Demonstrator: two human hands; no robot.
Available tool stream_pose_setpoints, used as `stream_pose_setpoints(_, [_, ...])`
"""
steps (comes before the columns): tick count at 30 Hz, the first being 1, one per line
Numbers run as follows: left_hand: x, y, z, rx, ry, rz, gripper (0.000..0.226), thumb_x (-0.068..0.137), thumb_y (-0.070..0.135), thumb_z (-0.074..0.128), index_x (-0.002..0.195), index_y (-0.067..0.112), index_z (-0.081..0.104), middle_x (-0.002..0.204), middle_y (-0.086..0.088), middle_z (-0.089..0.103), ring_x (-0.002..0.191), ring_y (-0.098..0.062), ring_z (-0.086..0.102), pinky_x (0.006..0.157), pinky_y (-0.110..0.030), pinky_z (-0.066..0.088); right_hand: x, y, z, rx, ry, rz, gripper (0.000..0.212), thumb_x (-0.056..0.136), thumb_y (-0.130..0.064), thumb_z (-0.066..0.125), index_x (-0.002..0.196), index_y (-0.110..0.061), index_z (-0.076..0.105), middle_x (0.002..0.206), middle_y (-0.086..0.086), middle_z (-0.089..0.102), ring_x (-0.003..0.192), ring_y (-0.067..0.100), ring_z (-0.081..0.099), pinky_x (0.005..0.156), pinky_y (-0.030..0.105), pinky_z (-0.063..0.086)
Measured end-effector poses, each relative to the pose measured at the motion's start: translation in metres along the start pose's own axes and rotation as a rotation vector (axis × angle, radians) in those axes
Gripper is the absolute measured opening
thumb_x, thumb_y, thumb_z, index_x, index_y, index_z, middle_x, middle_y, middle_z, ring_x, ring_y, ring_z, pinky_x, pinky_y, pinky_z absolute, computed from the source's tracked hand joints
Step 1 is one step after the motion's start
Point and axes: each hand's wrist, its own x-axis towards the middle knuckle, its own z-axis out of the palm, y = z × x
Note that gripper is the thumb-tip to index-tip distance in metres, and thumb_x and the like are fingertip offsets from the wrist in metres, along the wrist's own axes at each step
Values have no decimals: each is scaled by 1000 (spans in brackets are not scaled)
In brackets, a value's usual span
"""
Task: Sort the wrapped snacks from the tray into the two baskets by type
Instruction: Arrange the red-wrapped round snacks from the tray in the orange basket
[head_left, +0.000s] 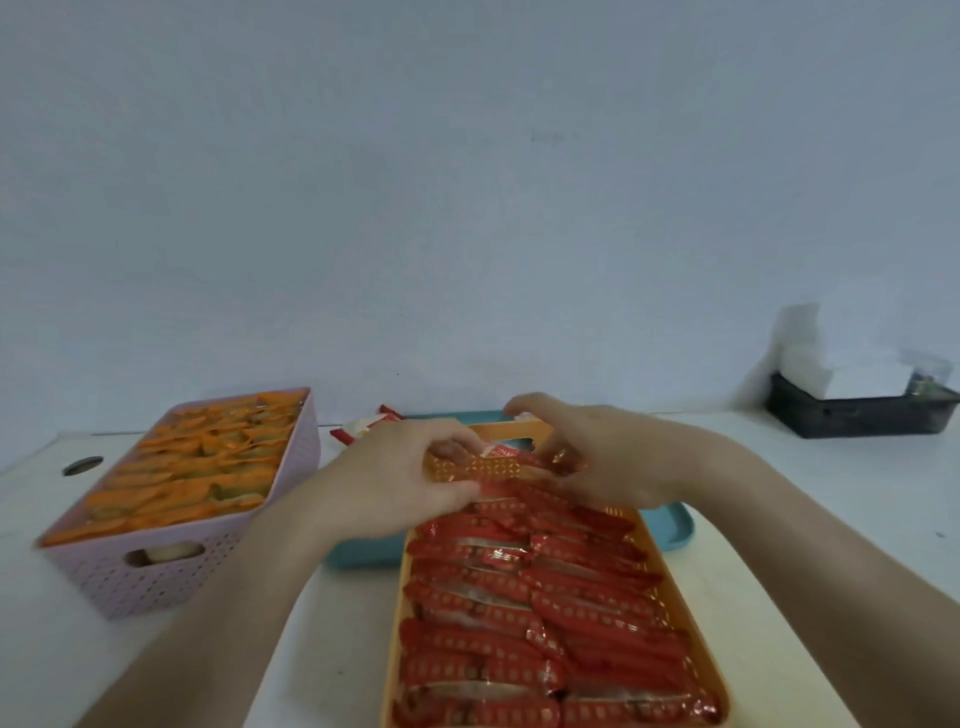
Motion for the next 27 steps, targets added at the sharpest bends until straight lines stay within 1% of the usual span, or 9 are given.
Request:
stream_pose_setpoints(3, [1,4,4,88,-55,56,43,87,62,50,124,43,56,118,20,63,110,2,56,97,-28,45,-5,-5,4,-147,20,61,51,98,-46,41,144,-34,22,140,-3,51,120,18,51,97,39,41])
stream_pose_setpoints(5, [4,8,11,290,-101,110,44,92,64,35,121,40,57,112,17,66,104,-5,58,98,-39,42,-5,-7,9,-219,21,124,47,99,-50,35,142,-32,29,143,-6,47,127,19,46,103,48,34])
stream_pose_setpoints(8, [6,10,19,377,-198,83,46,95,61,24,93,32,60,82,14,61,85,-8,54,98,-45,34,-4,-7,19,-201,49,121,27,100,-38,33,121,-31,49,124,-11,58,118,17,51,97,48,27])
stream_pose_setpoints(12, [11,7,21,375,-132,89,49,97,59,20,79,31,56,80,11,63,82,-8,55,100,-45,29,-6,-1,27,-171,180,85,36,94,-14,37,121,-34,50,107,-12,63,106,14,55,94,40,22])
stream_pose_setpoints(16, [12,8,23,438,-129,85,52,97,59,17,76,31,55,77,12,62,84,-8,56,106,-45,22,-10,-2,30,-120,223,45,27,97,-24,33,108,-31,56,88,-14,58,97,11,53,95,37,22])
stream_pose_setpoints(18, [10,8,22,444,-97,99,58,95,61,15,75,28,57,72,11,60,81,-6,56,107,-44,20,-13,-3,31,-142,183,15,27,97,-30,33,103,-29,58,92,-12,60,99,10,51,96,38,22])
stream_pose_setpoints(21, [8,4,11,132,135,114,57,93,61,24,82,24,66,71,8,65,76,-3,61,102,-34,34,-14,-1,21,166,349,-17,23,97,-35,44,101,-27,65,101,-14,65,99,3,55,92,29,37])
stream_pose_setpoints(24, [22,-11,-9,-301,500,4,19,95,29,51,93,27,70,86,11,71,80,4,62,76,-13,47,-3,28,6,423,656,102,15,95,-21,53,99,-24,67,96,-12,69,92,3,62,78,16,45])
stream_pose_setpoints(27, [40,-37,-14,-427,526,-156,15,92,20,58,89,28,70,88,12,69,79,2,62,77,-22,48,11,67,7,440,560,362,23,90,-15,58,112,-22,62,107,3,69,90,20,65,76,28,50])
